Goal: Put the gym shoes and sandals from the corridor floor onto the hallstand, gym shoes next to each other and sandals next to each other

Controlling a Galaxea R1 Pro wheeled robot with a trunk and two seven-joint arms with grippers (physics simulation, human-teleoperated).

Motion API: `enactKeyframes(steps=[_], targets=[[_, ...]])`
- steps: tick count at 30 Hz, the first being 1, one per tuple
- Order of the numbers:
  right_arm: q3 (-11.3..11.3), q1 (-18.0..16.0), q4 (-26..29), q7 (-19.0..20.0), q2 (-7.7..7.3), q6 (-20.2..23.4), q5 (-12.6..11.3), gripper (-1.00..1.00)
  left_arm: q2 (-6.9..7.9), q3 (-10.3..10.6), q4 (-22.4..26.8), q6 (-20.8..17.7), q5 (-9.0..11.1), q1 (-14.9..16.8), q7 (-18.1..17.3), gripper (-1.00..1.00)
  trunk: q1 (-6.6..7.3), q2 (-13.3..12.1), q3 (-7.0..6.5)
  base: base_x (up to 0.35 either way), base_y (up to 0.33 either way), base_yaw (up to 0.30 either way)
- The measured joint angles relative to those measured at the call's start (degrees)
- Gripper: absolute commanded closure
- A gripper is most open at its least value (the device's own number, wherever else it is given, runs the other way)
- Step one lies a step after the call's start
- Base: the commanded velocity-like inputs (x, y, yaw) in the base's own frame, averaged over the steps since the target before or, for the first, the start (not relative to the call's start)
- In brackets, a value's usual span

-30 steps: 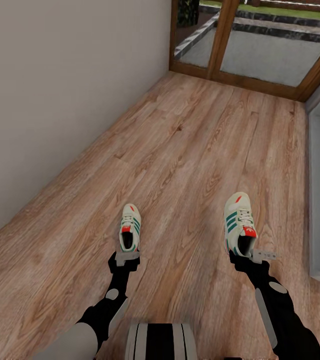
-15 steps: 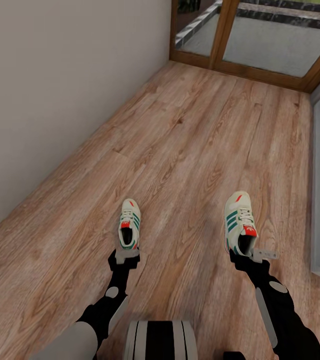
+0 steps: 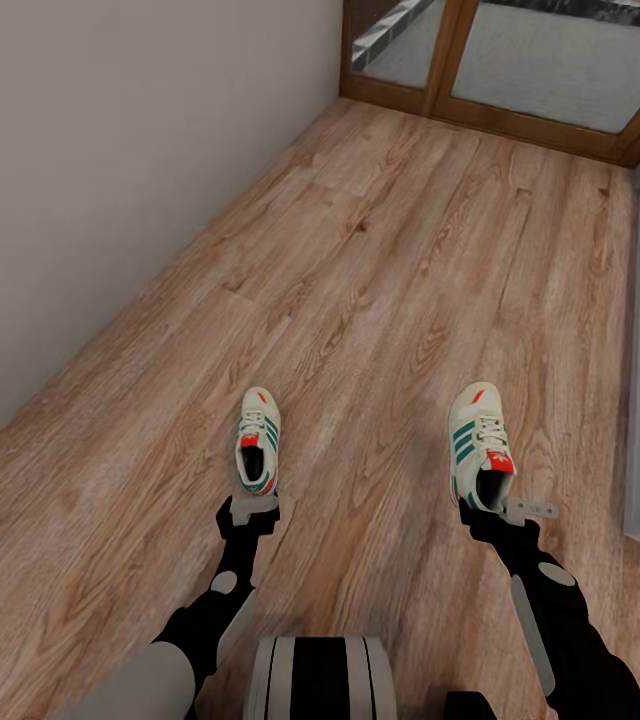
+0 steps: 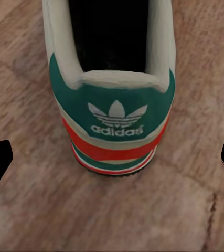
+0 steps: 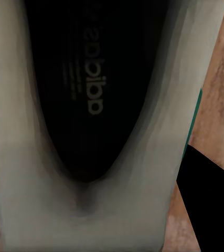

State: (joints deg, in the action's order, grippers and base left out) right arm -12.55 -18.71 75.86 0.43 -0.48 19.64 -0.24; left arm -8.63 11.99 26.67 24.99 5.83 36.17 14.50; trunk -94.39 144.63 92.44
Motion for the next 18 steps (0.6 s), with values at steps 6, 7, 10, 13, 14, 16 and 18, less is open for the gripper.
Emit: enactKeyframes(steps=[6, 7, 10, 13, 14, 16, 18], targets=[[0.00, 0.00, 0.00, 0.00, -0.01, 0.00, 0.00, 1.00, 0.00, 0.00, 0.08, -0.04, 0.00, 0.00, 0.00, -1.00, 0.03, 0.00, 0.00, 0.116, 0.000, 0.000], [0.00, 0.00, 0.00, 0.00, -0.01, 0.00, 0.00, 1.00, -0.02, 0.00, 0.09, -0.02, 0.00, 0.00, 0.00, -1.00, 0.01, 0.00, 0.00, 0.111, 0.000, 0.000], [0.00, 0.00, 0.00, 0.00, -0.03, 0.00, 0.00, 1.00, 0.00, 0.00, 0.09, -0.01, 0.00, 0.00, 0.00, -1.00, 0.01, 0.00, 0.00, 0.055, 0.000, 0.000], [0.00, 0.00, 0.00, 0.00, -0.04, 0.00, 0.00, 1.00, -0.02, 0.00, 0.09, 0.00, 0.00, 0.00, 0.00, -1.00, 0.00, 0.00, 0.00, 0.018, 0.000, 0.000], [0.00, 0.00, 0.00, 0.00, -0.03, 0.00, 0.00, 1.00, -0.03, 0.00, 0.09, 0.00, 0.00, 0.00, 0.00, -1.00, 0.00, 0.00, 0.00, 0.005, 0.000, 0.000], [0.00, 0.00, 0.00, -0.01, -0.02, 0.00, 0.00, 1.00, -0.03, 0.00, 0.09, 0.00, 0.00, 0.00, 0.00, -1.00, 0.00, 0.00, 0.00, 0.003, 0.000, 0.000], [0.00, 0.00, 0.00, -0.01, -0.02, 0.00, 0.00, 1.00, -0.02, 0.00, 0.09, 0.00, 0.00, 0.00, 0.00, -1.00, 0.00, 0.00, 0.00, 0.001, 0.000, 0.000]])
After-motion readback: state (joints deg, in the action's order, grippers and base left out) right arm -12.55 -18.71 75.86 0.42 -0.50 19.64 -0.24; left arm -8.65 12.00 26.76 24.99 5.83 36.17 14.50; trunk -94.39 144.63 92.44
